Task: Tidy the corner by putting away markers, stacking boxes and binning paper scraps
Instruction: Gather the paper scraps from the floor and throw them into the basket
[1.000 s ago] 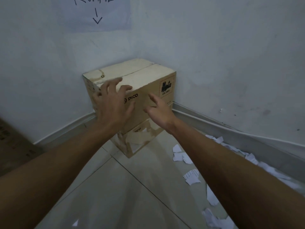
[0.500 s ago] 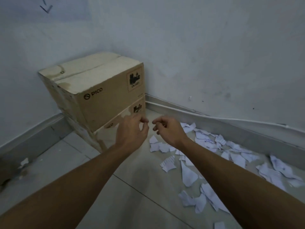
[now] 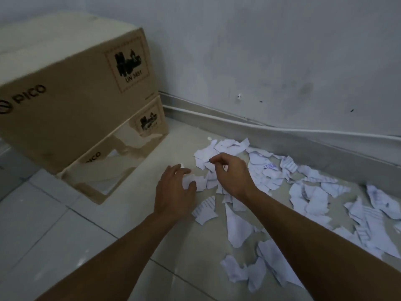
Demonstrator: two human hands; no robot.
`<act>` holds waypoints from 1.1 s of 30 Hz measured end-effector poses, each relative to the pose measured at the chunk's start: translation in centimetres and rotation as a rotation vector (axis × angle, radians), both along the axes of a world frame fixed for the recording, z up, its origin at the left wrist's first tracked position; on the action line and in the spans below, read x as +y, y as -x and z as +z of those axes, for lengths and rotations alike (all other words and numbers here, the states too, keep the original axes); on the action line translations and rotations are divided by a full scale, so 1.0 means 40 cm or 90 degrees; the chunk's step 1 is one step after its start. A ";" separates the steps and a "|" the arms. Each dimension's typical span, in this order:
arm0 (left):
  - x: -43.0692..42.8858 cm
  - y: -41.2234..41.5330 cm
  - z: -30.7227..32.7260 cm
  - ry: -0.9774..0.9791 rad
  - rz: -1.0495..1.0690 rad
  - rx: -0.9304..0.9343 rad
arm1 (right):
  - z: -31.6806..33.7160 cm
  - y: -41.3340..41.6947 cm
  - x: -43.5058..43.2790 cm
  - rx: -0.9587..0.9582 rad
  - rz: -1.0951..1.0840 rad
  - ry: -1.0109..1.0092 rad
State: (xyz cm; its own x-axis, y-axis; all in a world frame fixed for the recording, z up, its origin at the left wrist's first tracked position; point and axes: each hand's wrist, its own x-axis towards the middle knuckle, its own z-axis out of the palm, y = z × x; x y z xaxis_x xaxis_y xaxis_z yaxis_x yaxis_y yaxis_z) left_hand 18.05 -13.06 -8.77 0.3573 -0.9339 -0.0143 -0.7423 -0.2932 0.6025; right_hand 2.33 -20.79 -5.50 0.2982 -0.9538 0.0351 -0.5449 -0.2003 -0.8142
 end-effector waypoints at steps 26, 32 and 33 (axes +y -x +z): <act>-0.070 0.073 -0.131 -0.022 -0.059 -0.197 | -0.152 0.045 -0.169 0.309 0.071 0.079; -0.058 0.063 -0.135 0.013 -0.090 -0.144 | -0.128 0.064 -0.118 0.051 0.094 0.198; -0.054 0.060 -0.135 0.015 -0.099 -0.137 | -0.129 0.079 -0.126 0.089 0.050 0.214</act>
